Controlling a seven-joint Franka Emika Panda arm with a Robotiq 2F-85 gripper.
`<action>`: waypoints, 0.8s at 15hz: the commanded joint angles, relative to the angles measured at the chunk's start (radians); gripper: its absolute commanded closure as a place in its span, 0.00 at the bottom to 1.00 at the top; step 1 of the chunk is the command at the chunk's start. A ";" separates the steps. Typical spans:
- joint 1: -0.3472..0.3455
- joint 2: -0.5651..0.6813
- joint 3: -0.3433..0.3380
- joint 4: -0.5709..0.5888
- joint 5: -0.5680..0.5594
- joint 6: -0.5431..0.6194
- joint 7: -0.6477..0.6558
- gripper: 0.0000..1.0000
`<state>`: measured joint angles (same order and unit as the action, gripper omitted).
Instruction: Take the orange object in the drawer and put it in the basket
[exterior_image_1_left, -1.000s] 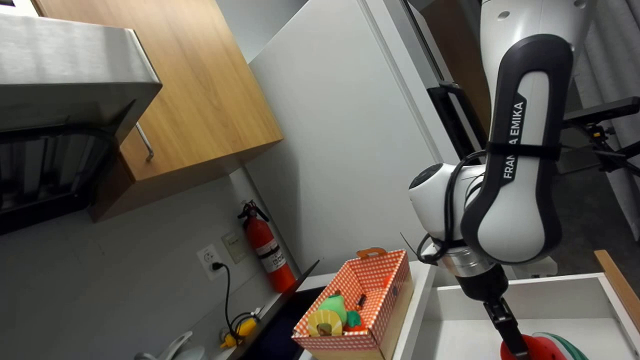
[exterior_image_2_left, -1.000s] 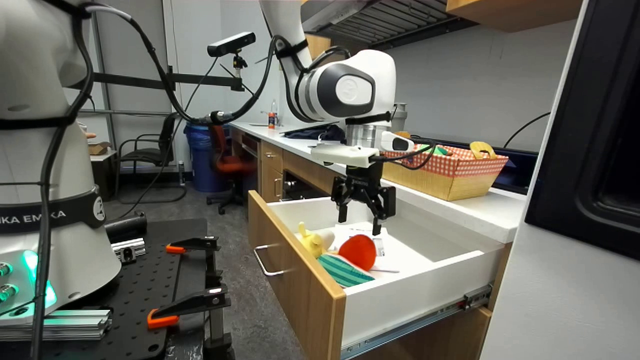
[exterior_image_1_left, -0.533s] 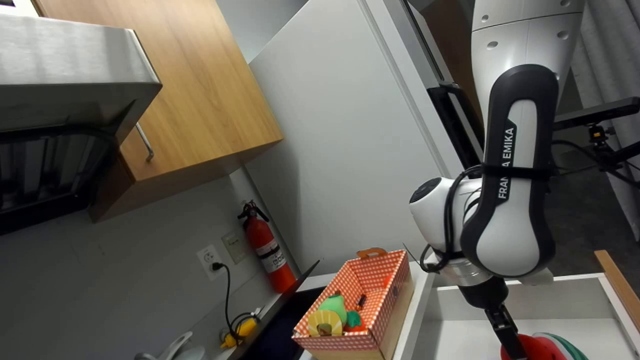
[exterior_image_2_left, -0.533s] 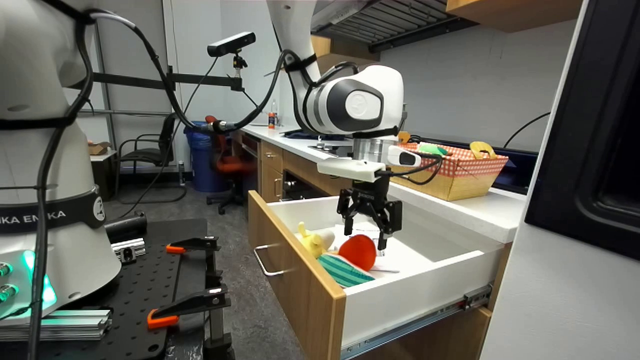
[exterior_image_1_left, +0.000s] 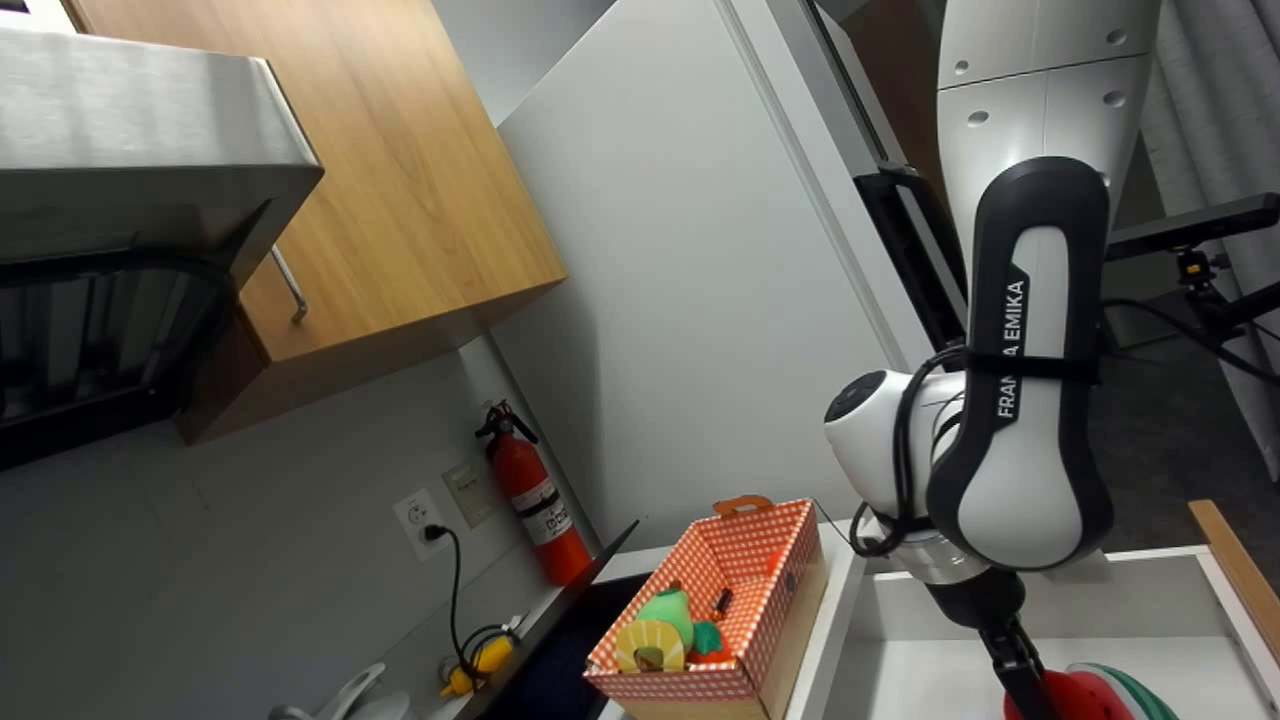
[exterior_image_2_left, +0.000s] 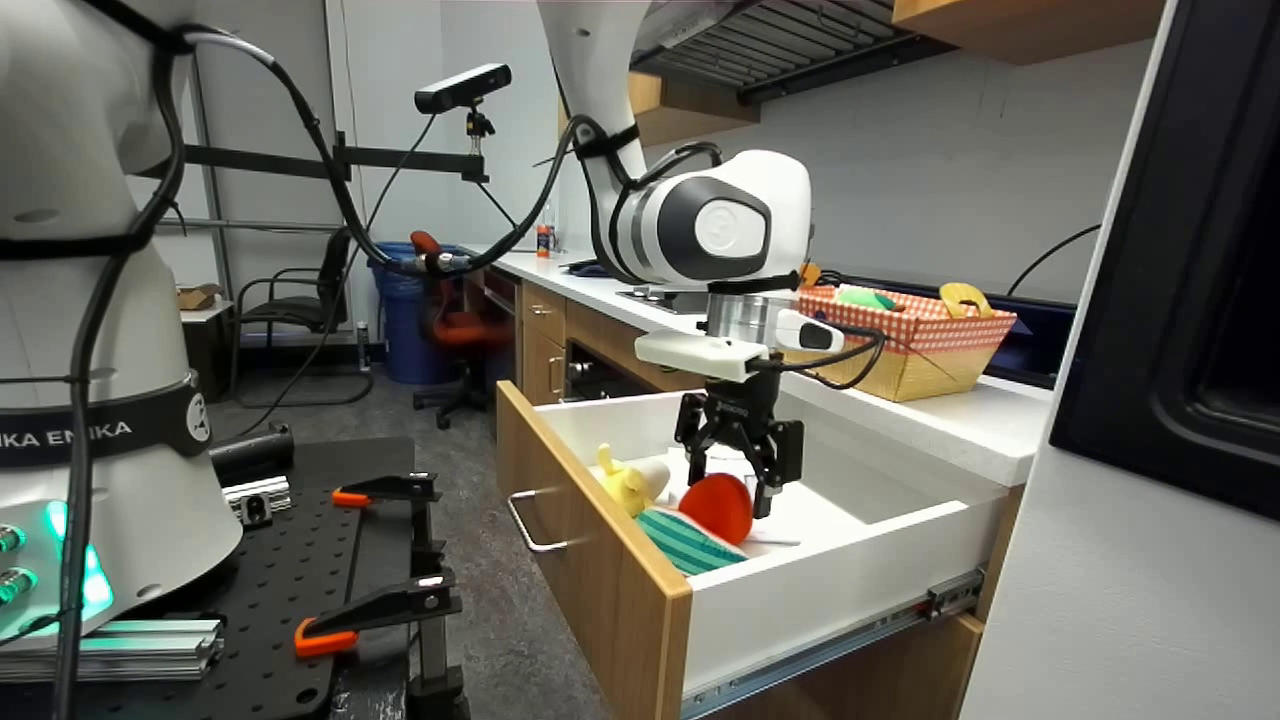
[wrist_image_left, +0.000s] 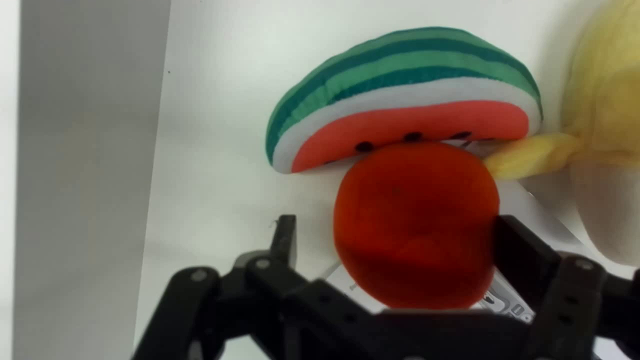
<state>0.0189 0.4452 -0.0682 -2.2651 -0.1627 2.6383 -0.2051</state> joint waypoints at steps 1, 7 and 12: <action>-0.005 0.030 -0.002 0.030 -0.027 0.007 0.038 0.26; -0.003 0.032 -0.009 0.041 -0.035 0.004 0.041 0.67; -0.003 -0.020 -0.008 0.021 -0.035 -0.027 0.036 0.92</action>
<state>0.0189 0.4580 -0.0748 -2.2418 -0.1671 2.6379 -0.1981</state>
